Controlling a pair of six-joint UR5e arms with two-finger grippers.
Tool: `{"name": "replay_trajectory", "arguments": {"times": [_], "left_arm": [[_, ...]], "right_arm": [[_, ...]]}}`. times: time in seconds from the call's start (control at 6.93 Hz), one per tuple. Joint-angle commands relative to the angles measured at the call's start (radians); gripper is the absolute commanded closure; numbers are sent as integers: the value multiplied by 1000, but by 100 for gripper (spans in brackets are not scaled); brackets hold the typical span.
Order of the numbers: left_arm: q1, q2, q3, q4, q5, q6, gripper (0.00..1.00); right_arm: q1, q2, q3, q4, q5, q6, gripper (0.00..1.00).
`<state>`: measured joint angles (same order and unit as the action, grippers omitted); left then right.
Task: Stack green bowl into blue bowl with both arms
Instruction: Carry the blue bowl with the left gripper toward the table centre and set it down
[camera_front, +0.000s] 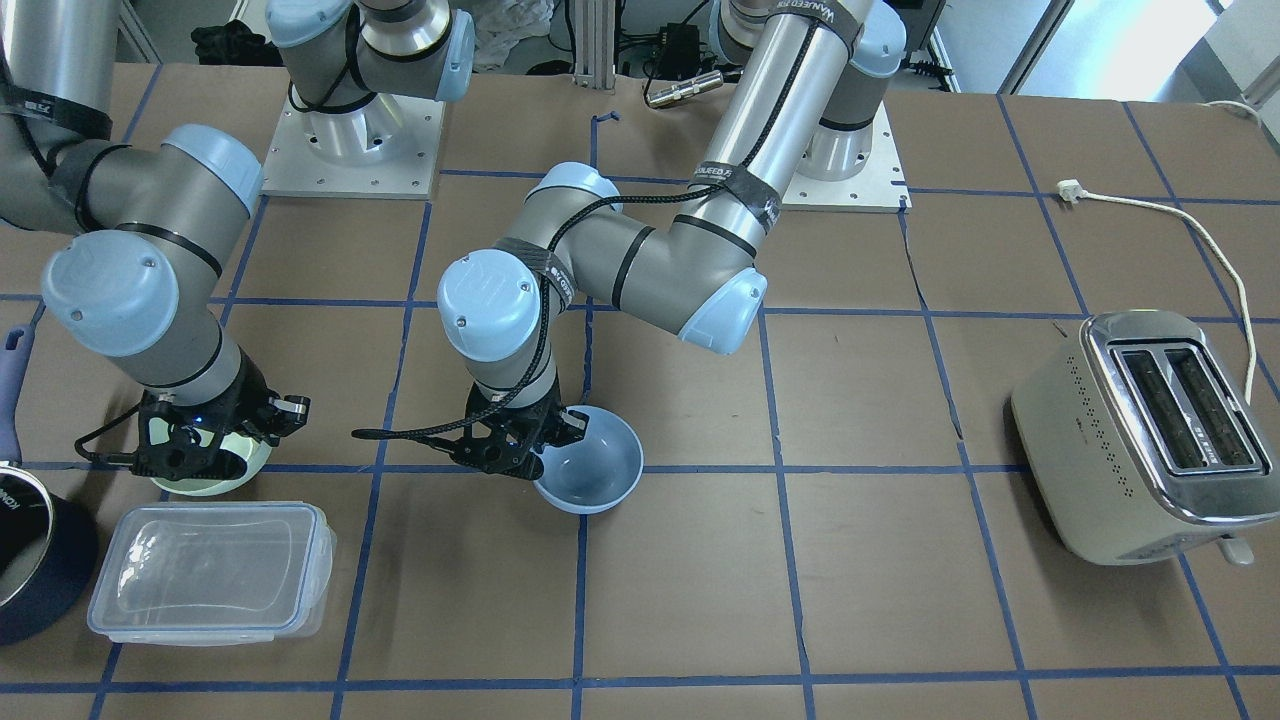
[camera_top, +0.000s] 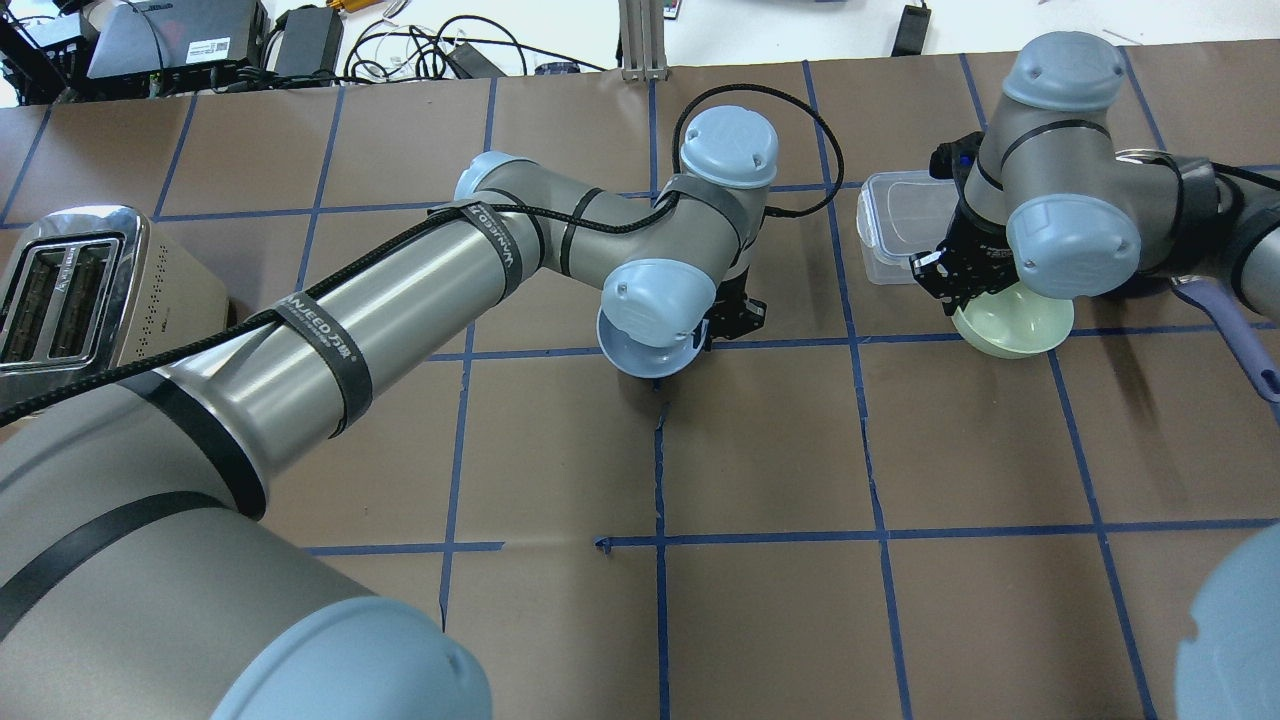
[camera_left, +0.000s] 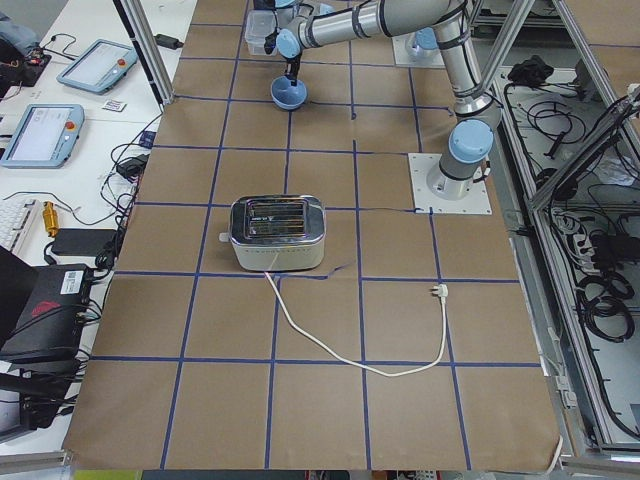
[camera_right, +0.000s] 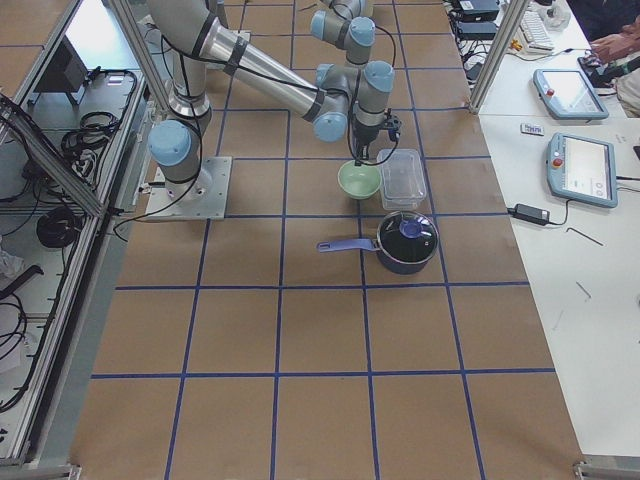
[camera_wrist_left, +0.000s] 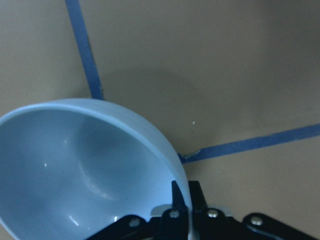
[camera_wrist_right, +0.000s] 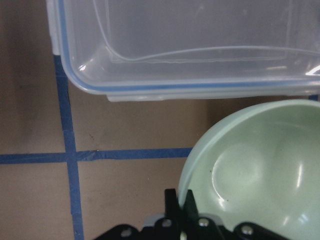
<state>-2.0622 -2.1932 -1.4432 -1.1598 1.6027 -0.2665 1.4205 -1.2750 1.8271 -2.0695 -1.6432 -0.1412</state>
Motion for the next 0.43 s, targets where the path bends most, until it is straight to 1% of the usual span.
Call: {"name": "replay_trajectory", "arguments": {"times": [0.0,0.14,0.29], "left_arm": [[26,48,9,2,-7,3,0],[68,94,17,-36,-13,3,0],[112,155,21,-132,-15,4,0]], "right_arm": [[0,-7,-3,-1,-1,0,100],[0,-10,-5,-4,-1,0,100],[1,-14,-23,0,0,0,100]]}}
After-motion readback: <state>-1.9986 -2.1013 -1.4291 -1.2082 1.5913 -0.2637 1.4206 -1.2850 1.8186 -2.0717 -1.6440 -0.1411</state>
